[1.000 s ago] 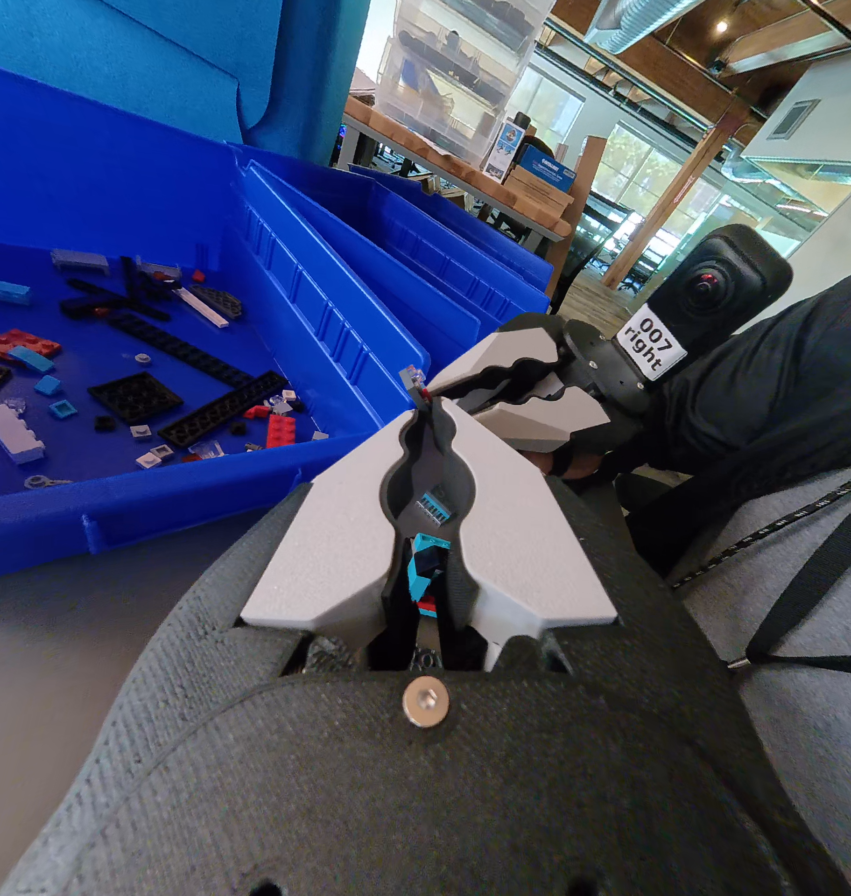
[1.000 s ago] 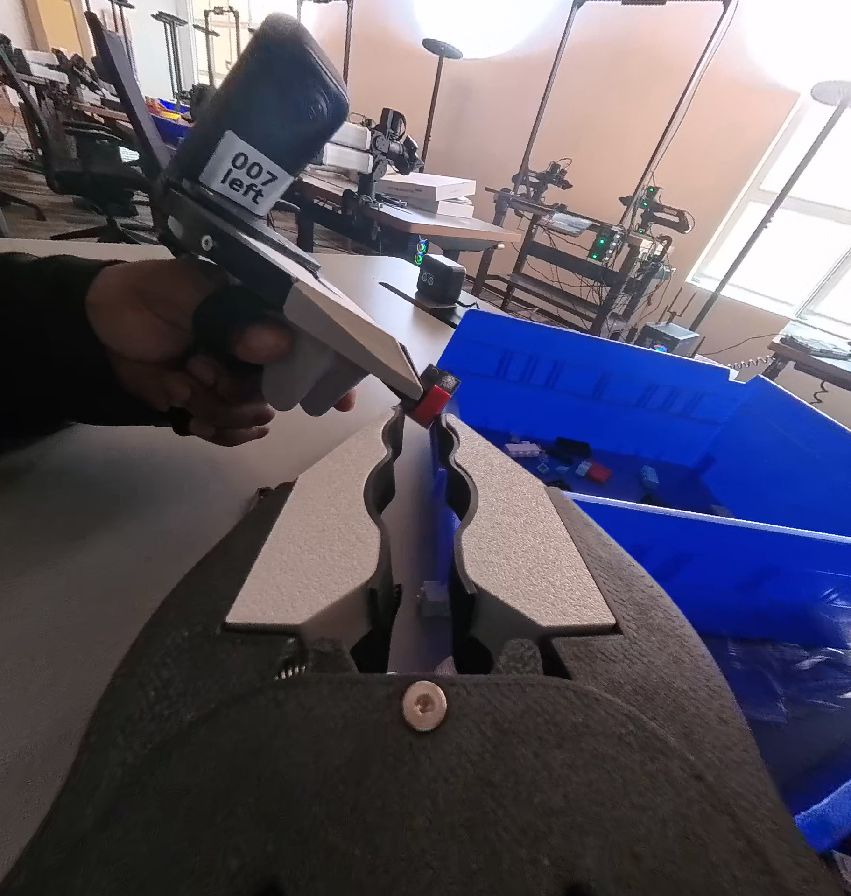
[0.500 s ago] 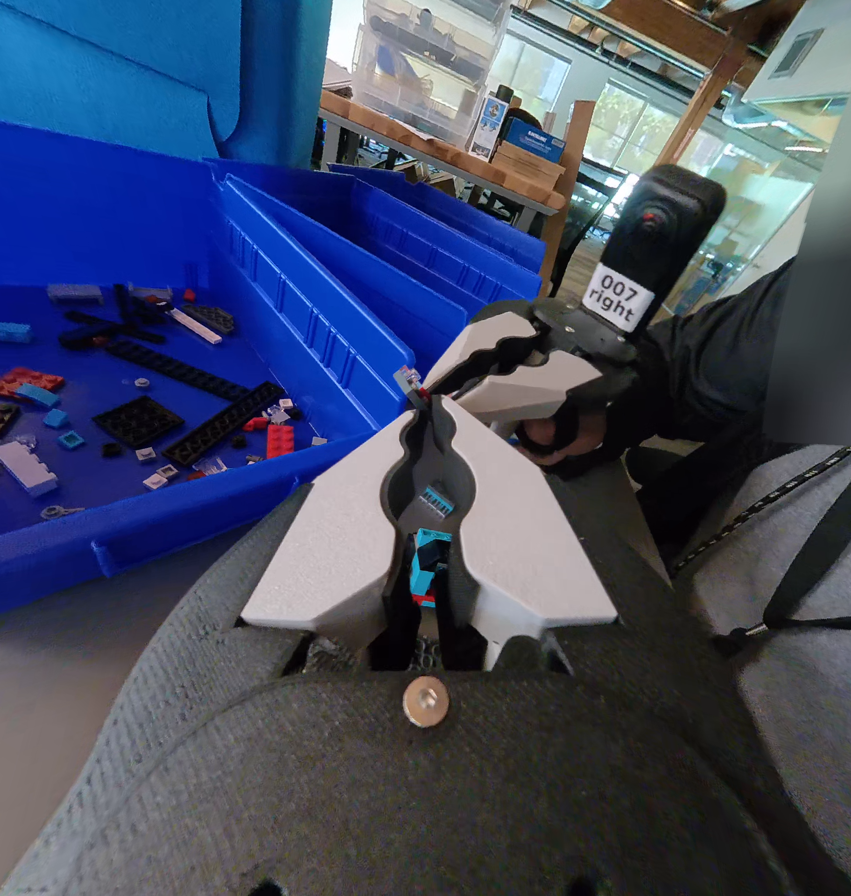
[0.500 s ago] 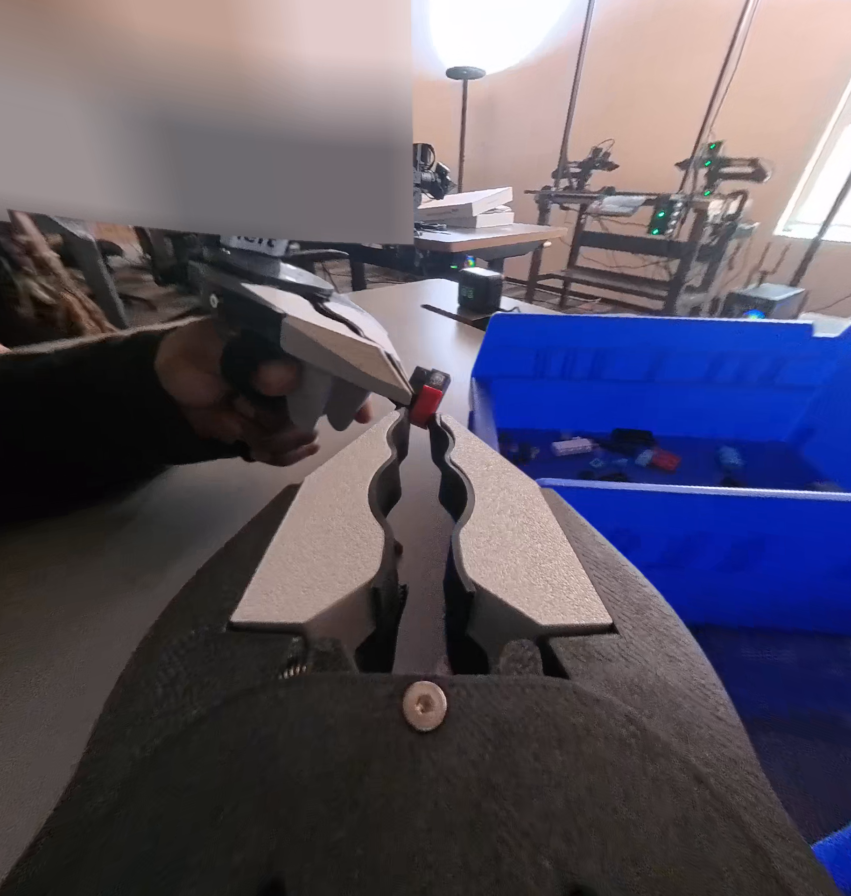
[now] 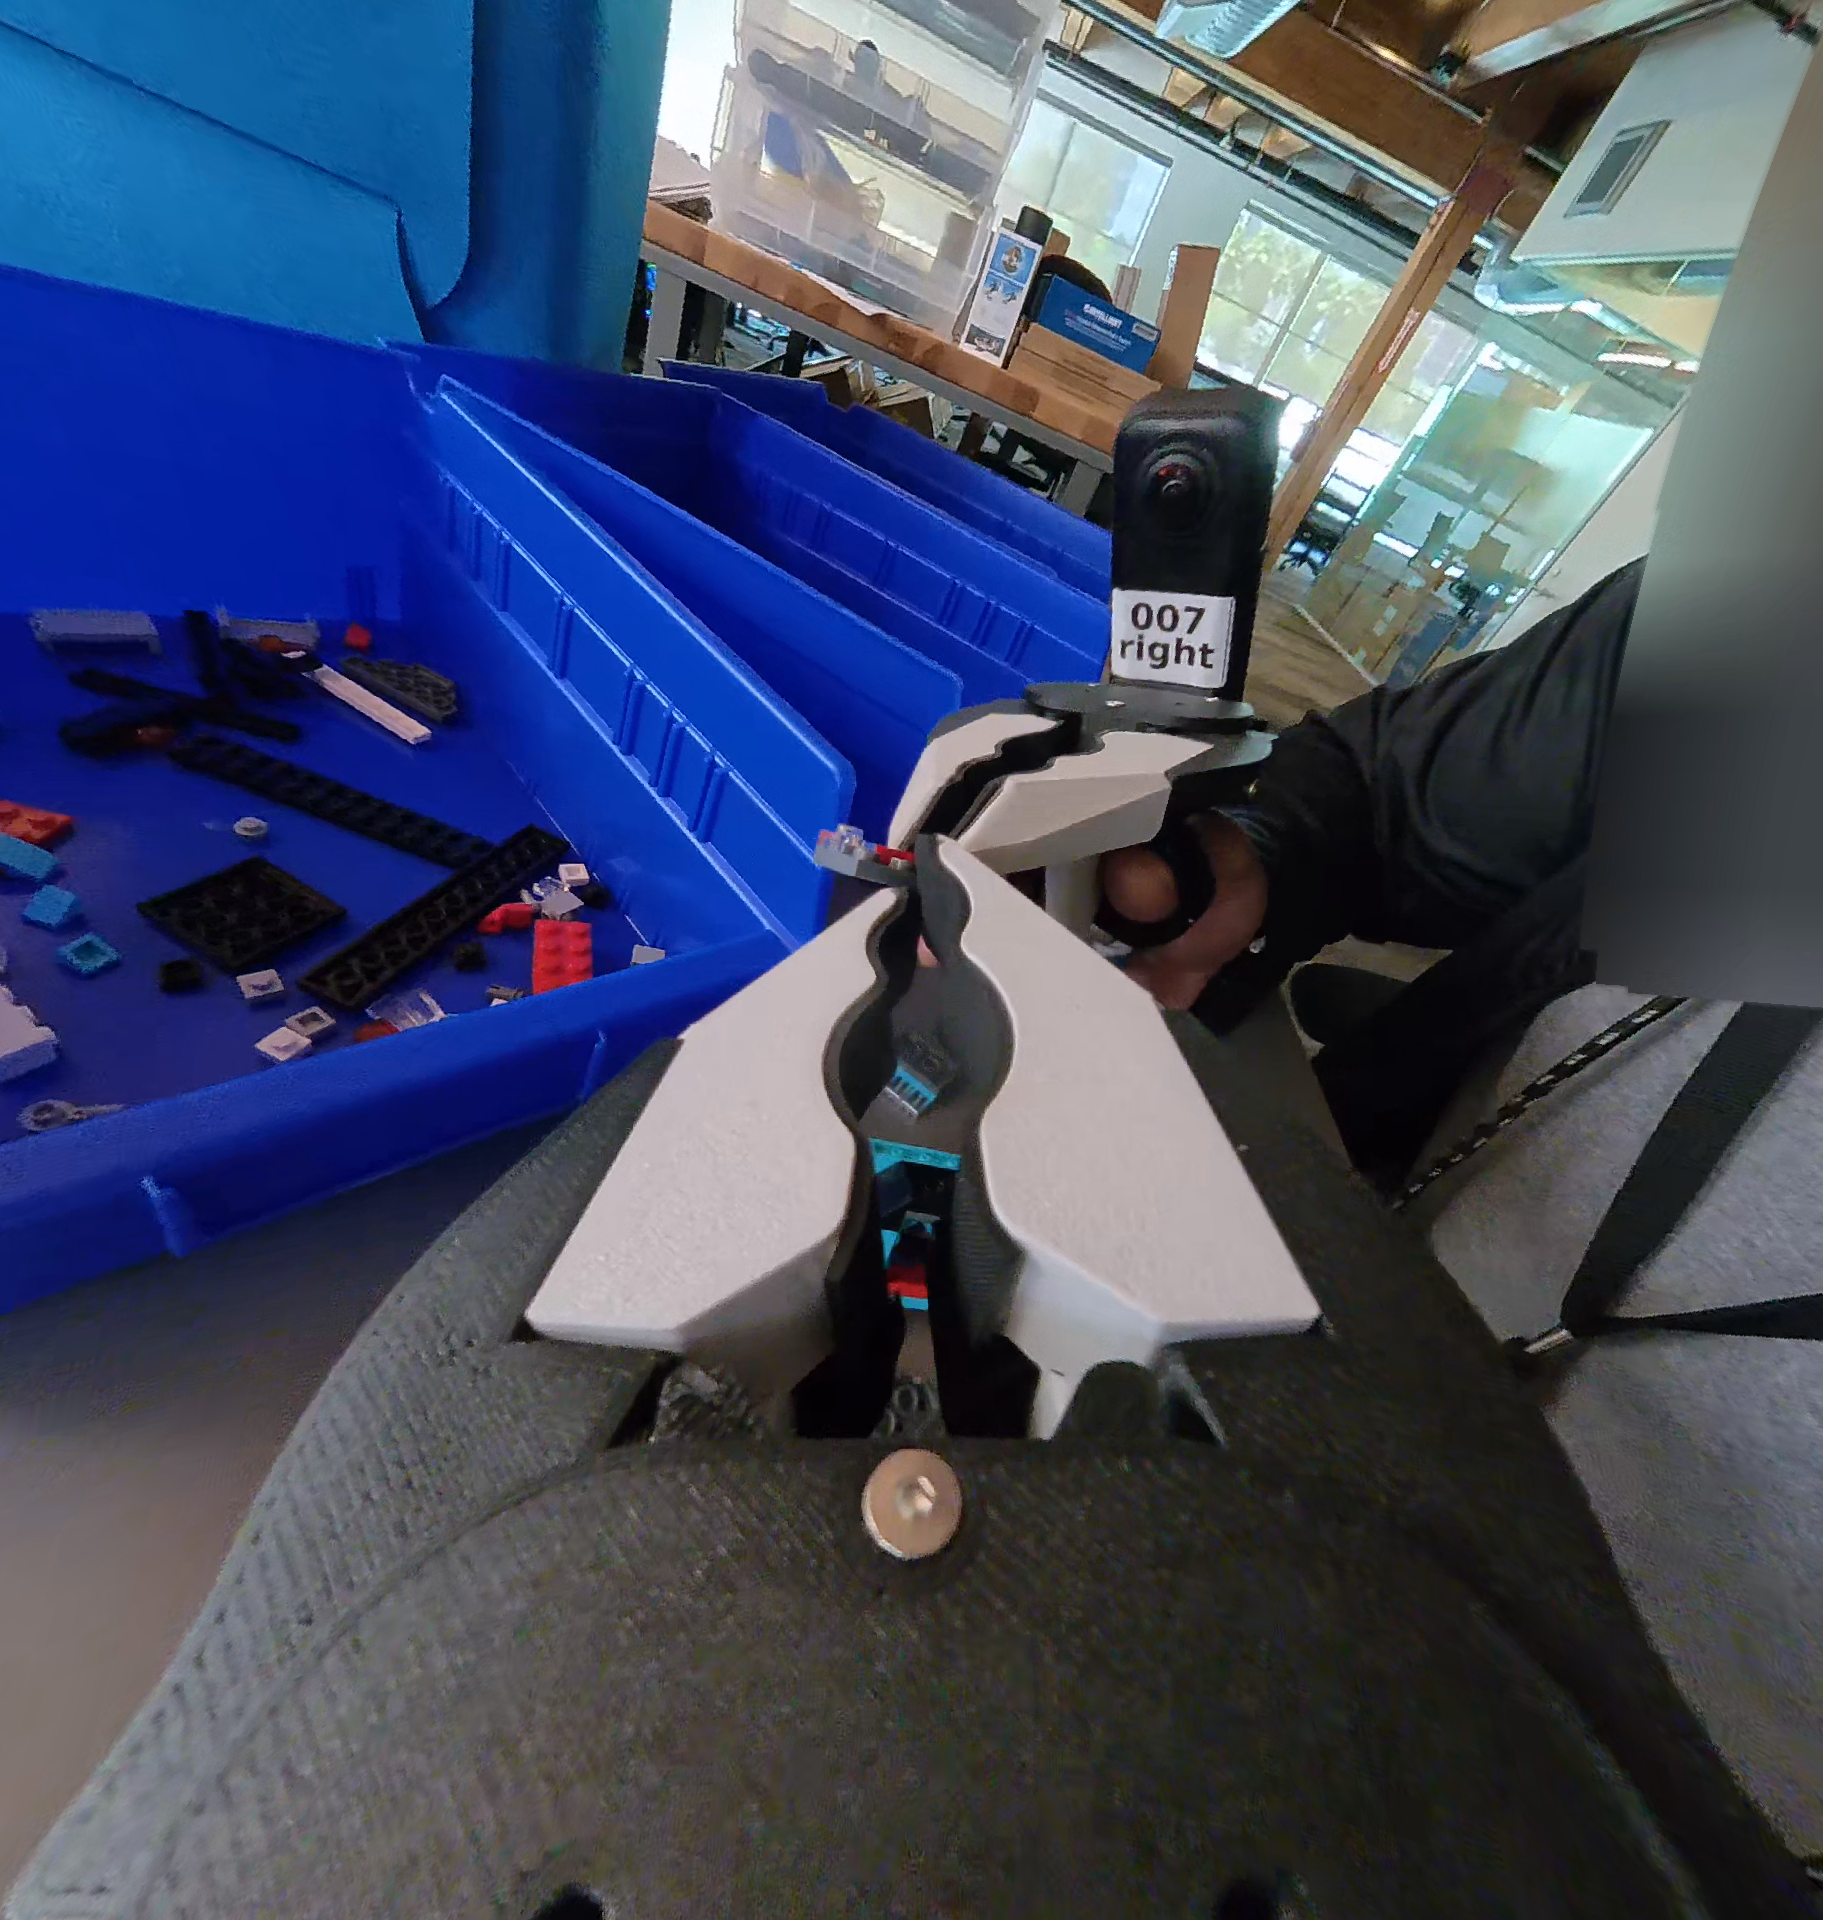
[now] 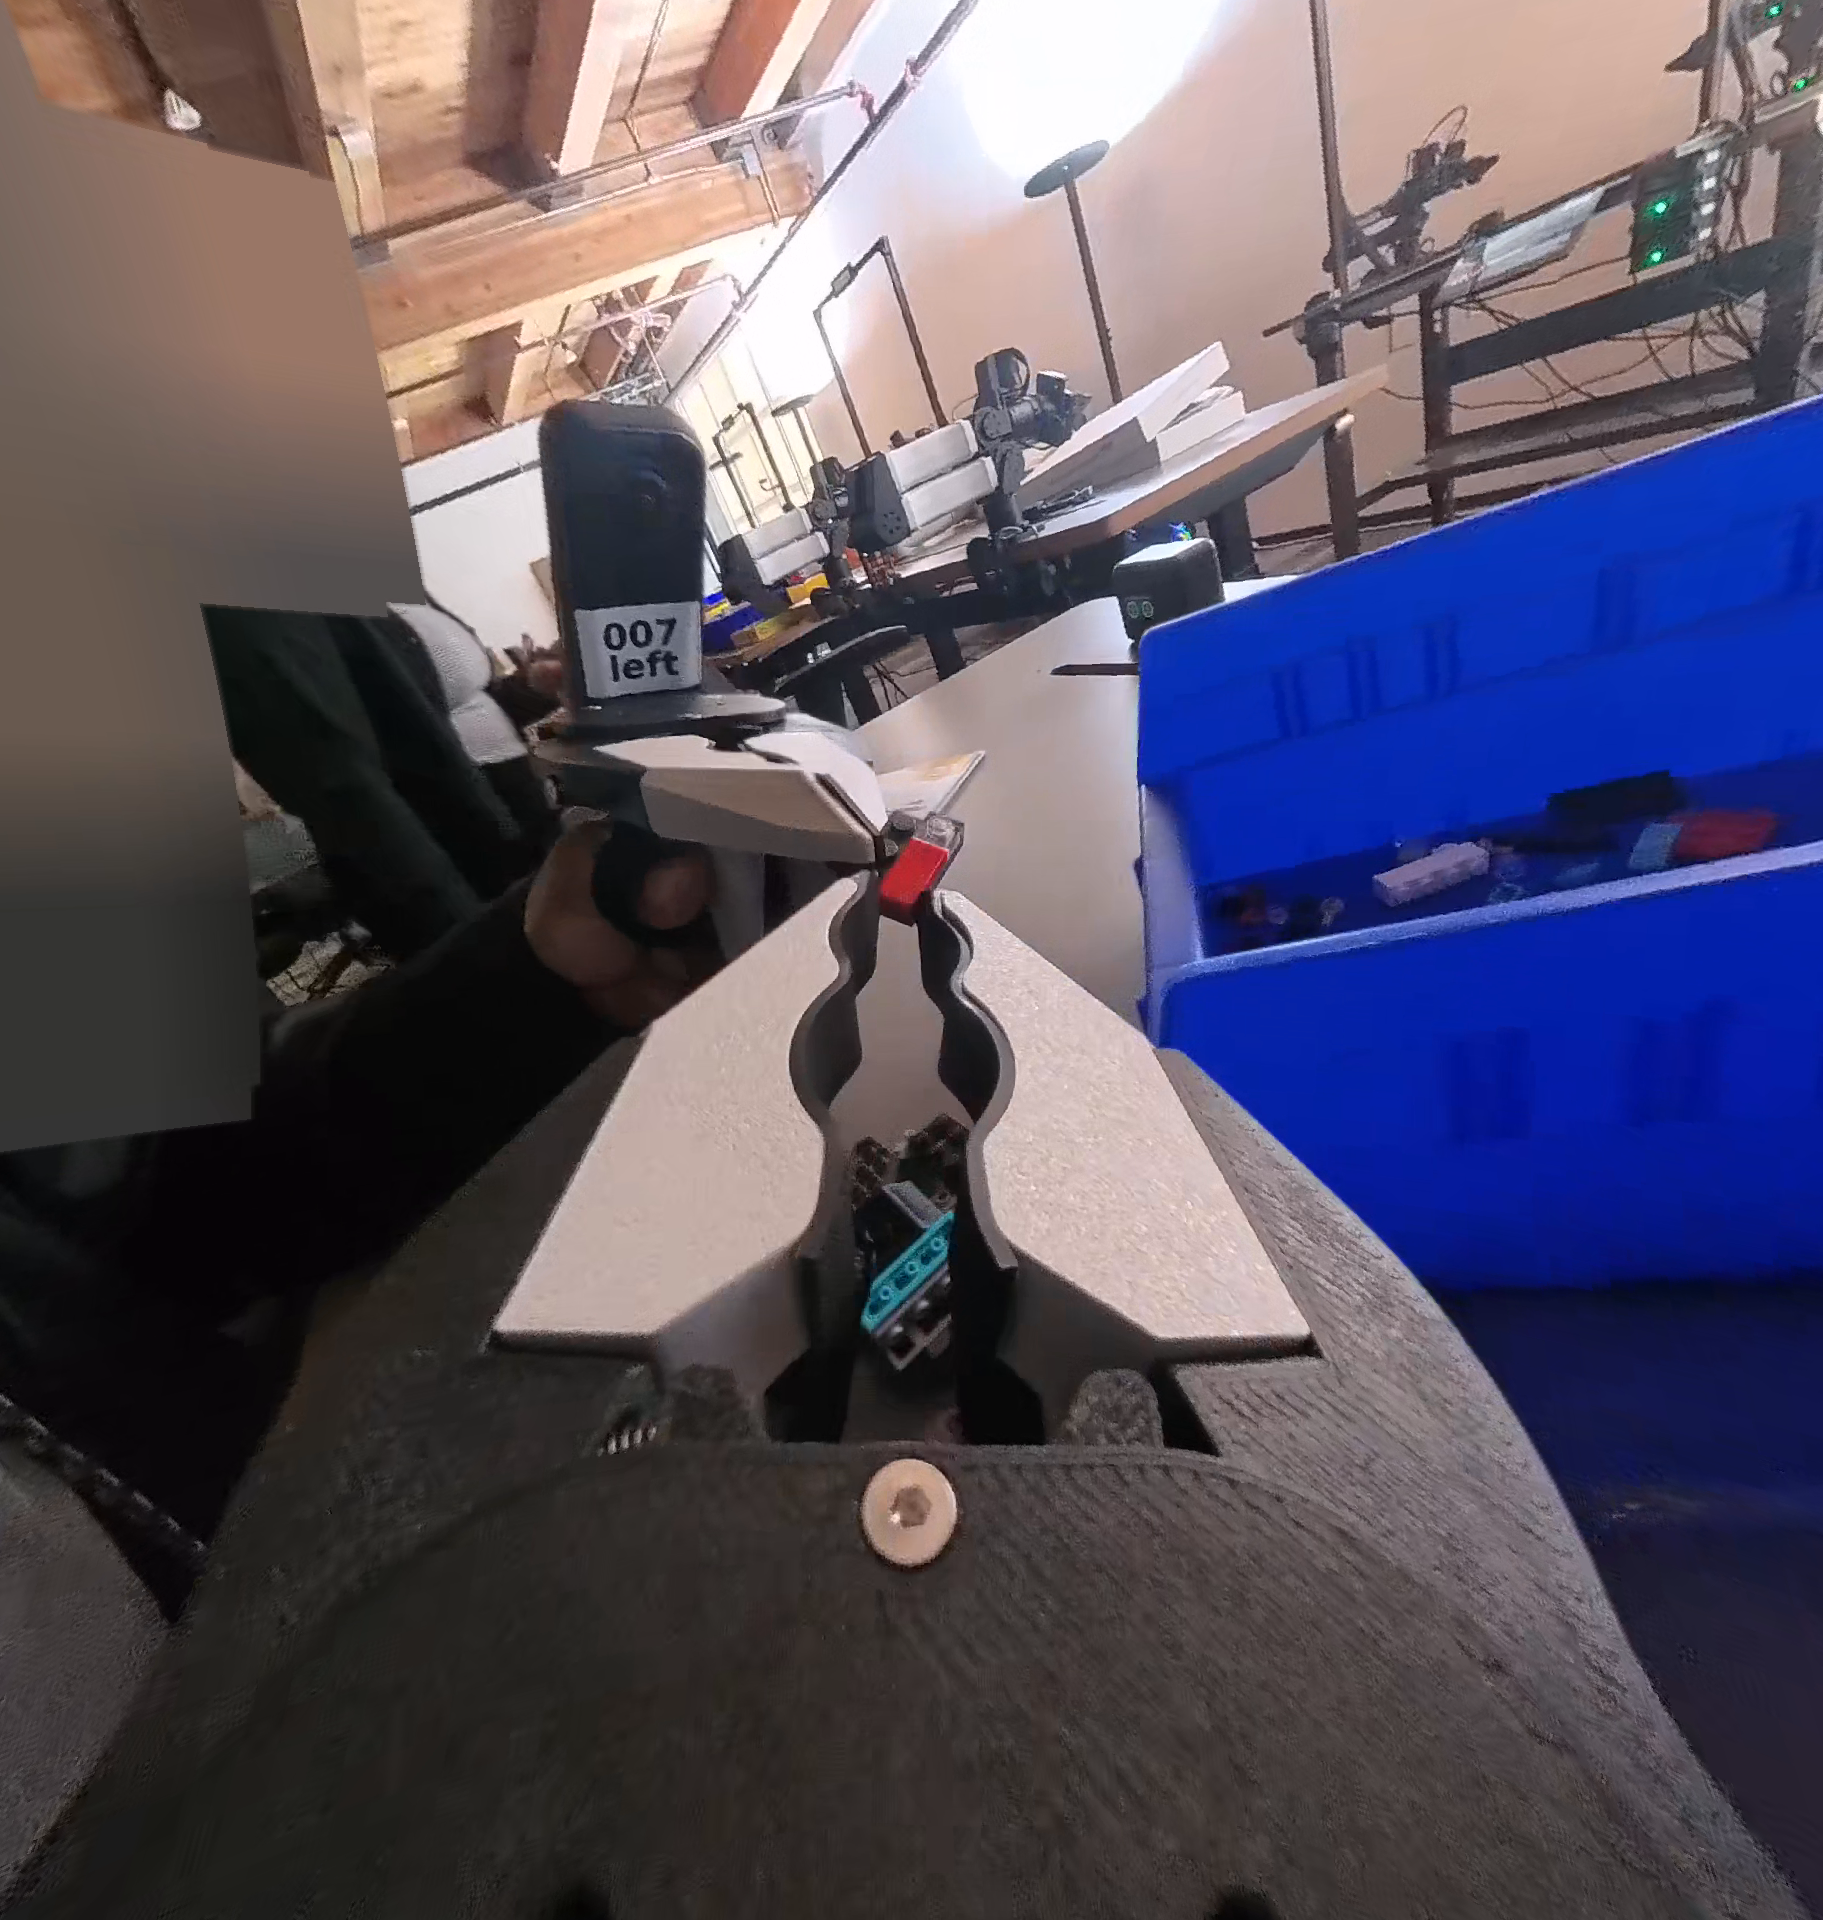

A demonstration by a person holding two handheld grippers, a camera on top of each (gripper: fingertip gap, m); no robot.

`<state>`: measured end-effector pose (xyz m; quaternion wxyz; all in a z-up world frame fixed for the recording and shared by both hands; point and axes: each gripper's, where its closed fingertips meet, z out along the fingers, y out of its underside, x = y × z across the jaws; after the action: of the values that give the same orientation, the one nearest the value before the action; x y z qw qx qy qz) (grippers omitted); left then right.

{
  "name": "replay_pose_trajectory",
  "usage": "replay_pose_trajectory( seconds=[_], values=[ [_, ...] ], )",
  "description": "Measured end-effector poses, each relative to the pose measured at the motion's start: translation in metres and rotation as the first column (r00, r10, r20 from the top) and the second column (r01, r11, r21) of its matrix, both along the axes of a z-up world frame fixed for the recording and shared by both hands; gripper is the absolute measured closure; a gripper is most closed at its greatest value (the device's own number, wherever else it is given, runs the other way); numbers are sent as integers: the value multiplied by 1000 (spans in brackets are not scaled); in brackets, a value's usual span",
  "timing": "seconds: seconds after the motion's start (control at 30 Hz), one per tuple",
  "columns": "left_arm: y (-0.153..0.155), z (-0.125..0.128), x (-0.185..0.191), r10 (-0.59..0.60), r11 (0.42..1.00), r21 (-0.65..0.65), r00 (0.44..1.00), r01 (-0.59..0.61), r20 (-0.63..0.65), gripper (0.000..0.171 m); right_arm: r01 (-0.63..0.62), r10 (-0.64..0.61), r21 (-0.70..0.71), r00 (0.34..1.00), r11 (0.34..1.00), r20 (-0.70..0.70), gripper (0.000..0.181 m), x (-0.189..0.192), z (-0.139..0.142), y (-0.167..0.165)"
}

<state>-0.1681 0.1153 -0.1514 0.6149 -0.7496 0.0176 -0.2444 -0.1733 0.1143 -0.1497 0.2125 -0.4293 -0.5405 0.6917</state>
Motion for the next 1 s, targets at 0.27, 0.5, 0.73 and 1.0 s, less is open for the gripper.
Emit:
replay_pose_trajectory(
  seconds=[0.27,0.5,0.73,1.0],
  values=[
    [-1,1,1,-78,996,-16,935,89,347,168,71,-59,158,995,985,-80,173,-1,0,0],
    [-2,5,0,-88,994,-16,896,105,435,154,160,-119,283,980,946,-157,173,-2,1,3],
    [-1,3,-9,5,999,-45,961,7,275,142,201,-136,320,967,926,-214,173,2,7,3],
    [0,2,-16,86,996,-36,988,-82,131,171,258,-178,373,955,891,-237,173,-1,5,8]
  ],
)
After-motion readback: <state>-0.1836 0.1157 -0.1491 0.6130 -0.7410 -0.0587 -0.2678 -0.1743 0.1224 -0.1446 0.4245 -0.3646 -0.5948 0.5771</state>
